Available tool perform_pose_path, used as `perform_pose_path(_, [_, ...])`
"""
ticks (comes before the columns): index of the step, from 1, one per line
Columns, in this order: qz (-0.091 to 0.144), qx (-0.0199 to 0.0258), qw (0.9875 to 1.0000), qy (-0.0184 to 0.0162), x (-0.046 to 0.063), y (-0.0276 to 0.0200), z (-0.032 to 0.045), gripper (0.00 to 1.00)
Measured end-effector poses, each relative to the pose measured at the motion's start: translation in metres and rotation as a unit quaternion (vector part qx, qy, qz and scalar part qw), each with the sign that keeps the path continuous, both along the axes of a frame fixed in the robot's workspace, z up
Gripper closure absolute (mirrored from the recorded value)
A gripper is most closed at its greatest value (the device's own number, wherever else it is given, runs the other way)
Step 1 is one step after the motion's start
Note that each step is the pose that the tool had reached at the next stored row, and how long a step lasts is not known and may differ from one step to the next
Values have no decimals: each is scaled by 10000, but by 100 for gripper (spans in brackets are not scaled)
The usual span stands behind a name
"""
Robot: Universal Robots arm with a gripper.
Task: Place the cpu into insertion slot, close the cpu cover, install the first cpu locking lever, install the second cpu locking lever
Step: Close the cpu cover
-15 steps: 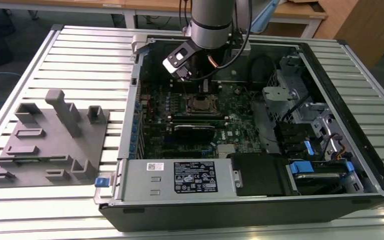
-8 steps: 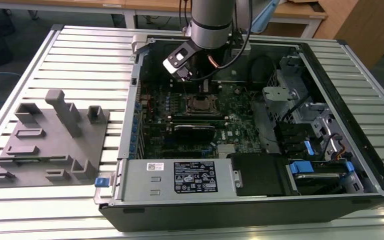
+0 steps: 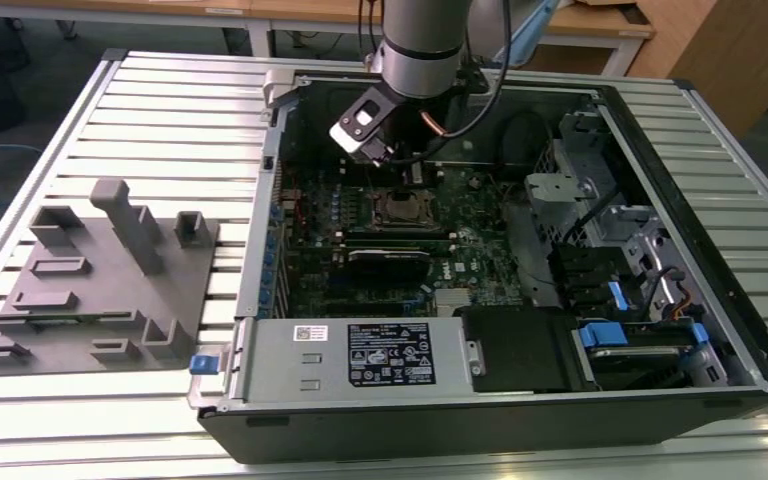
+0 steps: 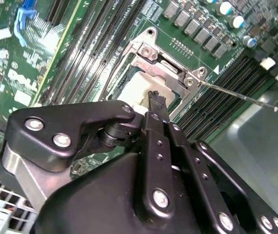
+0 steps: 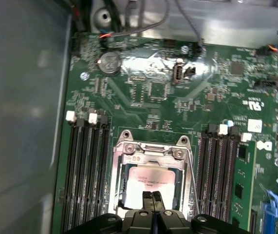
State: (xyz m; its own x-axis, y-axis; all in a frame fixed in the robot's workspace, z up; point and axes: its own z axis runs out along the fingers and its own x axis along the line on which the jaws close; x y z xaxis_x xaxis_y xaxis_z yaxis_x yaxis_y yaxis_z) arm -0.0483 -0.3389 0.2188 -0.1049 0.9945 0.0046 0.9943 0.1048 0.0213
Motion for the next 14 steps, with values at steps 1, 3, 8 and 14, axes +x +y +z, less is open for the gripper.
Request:
perform_pose_path(1, [90,0,10000,0,0,0,0,89])
perform_pose_path(3, [275,0,9996,0,0,0,0,89])
perform_pose_path(8, [724,0,9974,0,0,0,-1,89])
perform_pose_path(14, [1269,0,9919,0,0,0,-2,89])
